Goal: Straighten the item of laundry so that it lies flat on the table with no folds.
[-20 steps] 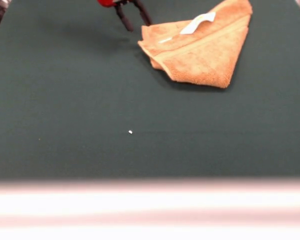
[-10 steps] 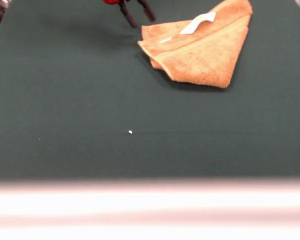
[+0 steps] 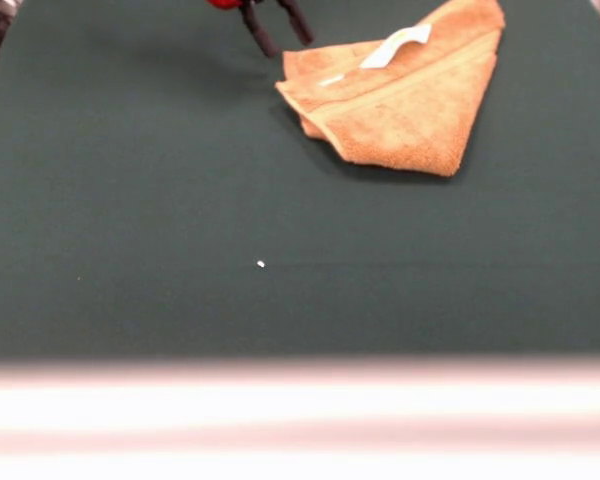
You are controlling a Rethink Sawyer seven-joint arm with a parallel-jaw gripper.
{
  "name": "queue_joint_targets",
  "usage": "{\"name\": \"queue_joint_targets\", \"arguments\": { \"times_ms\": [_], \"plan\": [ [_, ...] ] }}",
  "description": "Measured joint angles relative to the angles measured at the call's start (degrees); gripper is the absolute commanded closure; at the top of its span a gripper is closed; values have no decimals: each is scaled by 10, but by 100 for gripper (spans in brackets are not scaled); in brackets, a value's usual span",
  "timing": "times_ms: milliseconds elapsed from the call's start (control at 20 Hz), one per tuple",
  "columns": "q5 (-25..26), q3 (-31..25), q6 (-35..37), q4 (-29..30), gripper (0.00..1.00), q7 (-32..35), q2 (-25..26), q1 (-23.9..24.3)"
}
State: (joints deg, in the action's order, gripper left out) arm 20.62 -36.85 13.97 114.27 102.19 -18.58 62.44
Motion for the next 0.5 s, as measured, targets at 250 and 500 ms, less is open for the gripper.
{"name": "queue_joint_targets", "arguments": {
  "times_ms": [250,500],
  "plan": [
    [0,0,-14,0,0,0,0,-4],
    [-1,0,-29,1,0,0,0,-12]
  ]
}}
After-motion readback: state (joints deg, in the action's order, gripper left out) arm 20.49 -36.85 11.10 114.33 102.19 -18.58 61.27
